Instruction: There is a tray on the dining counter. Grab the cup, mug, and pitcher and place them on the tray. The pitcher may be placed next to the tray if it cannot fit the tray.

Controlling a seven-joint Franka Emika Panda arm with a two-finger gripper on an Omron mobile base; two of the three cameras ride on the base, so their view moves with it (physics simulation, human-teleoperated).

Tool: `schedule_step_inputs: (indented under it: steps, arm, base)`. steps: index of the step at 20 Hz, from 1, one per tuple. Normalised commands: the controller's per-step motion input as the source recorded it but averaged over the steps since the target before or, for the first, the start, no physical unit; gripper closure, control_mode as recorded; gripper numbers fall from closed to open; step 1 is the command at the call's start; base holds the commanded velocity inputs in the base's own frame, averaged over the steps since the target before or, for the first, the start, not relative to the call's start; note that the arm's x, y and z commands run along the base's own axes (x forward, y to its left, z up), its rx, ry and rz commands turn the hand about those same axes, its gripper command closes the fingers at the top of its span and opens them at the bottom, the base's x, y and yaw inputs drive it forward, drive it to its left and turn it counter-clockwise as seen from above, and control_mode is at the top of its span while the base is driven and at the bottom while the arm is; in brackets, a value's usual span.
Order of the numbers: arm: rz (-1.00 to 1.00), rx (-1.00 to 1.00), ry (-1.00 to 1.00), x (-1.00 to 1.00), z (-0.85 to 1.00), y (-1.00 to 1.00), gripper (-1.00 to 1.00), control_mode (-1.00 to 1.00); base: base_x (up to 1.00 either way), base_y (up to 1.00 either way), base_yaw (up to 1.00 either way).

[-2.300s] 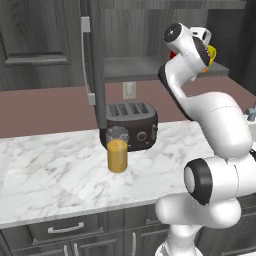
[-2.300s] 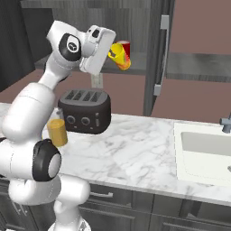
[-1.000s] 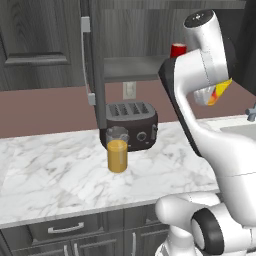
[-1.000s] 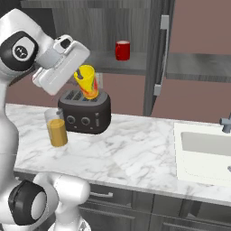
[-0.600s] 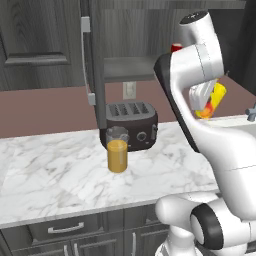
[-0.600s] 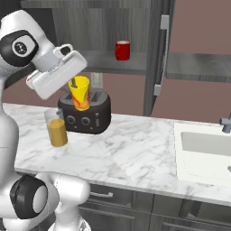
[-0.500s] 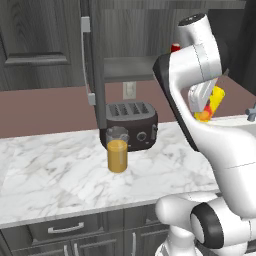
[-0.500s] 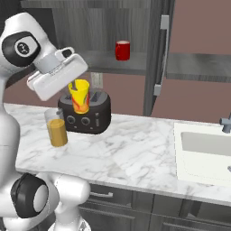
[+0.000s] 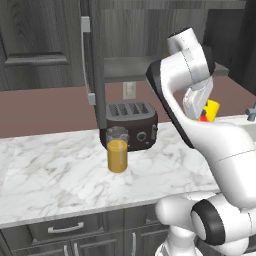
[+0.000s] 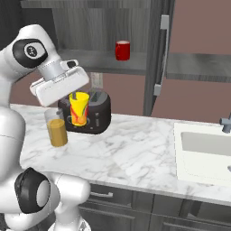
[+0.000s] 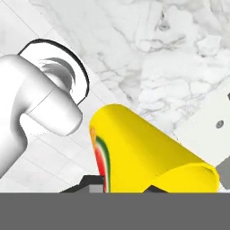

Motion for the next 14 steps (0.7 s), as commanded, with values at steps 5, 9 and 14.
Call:
schedule_step_inputs:
  steps: [5,9,14]
  arm:
    - [0.0,0.0,0.0,0.0,0.0,0.0,1.0,1.0]
    - [0.0,0.0,0.0,0.0,0.0,0.0,1.0,1.0]
    - [0.0,0.0,0.0,0.0,0.0,0.0,1.0,1.0]
  base:
    - [-0.87,0.0,0.0]
    - [-1.0,0.0,0.0]
    - [-0.86,0.0,-0.09]
